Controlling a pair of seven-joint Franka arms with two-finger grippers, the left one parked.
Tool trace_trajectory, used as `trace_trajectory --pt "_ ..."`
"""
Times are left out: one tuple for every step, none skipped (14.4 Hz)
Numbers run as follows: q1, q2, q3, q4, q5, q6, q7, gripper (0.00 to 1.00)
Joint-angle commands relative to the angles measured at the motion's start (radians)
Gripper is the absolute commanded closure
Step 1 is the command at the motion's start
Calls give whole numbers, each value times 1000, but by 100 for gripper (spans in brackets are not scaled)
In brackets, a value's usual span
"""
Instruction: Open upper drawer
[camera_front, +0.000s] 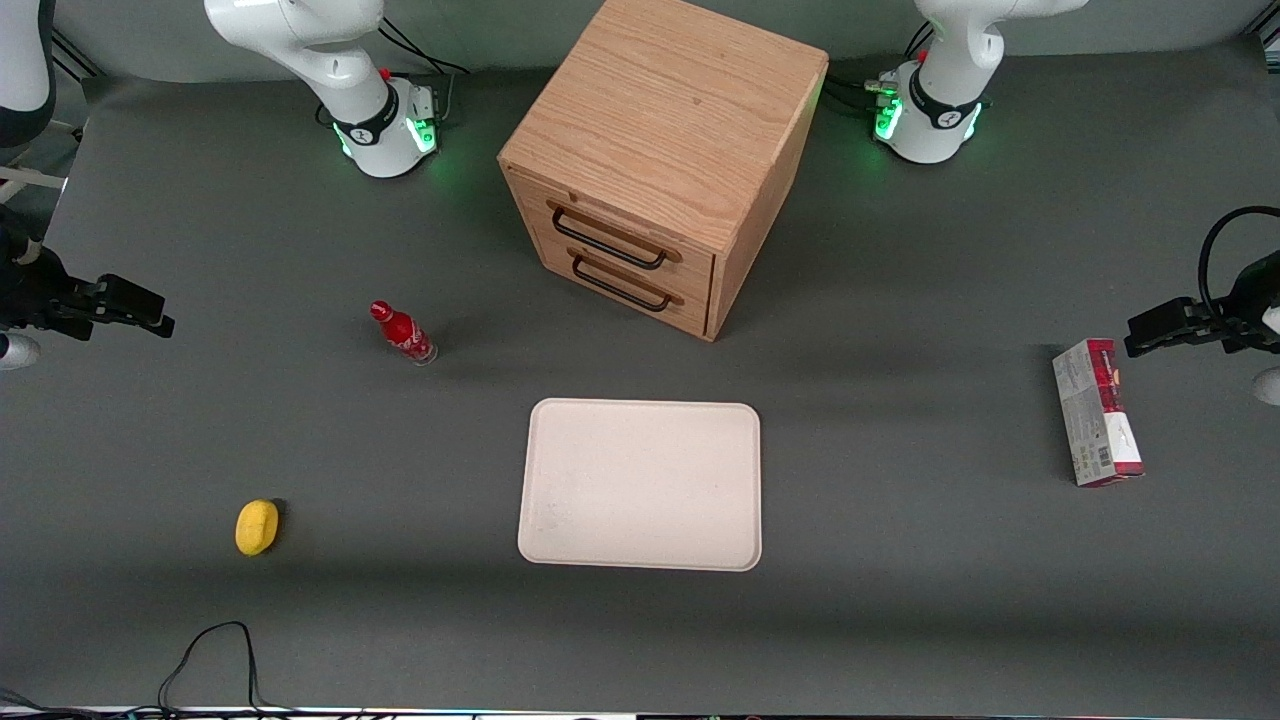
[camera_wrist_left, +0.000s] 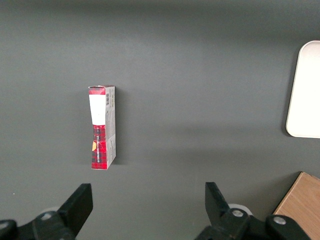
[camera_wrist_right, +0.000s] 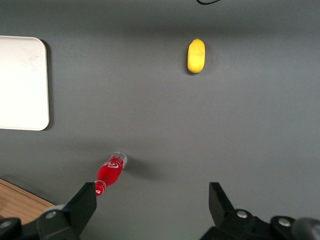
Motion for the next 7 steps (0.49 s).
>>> trace_trajectory --pt "-6 -13 14 -8 -17 -1 28 0" --pt "-6 -12 12 -8 -17 -1 26 0" --pt "-6 -12 14 -8 -17 -1 26 0" --pt "-5 -10 14 -6 -17 -1 28 0" --pt "-3 -10 14 -1 -17 -1 28 0" --pt "-3 -7 15 5 -15 -1 28 0" --pt "4 4 15 12 -11 -1 29 0"
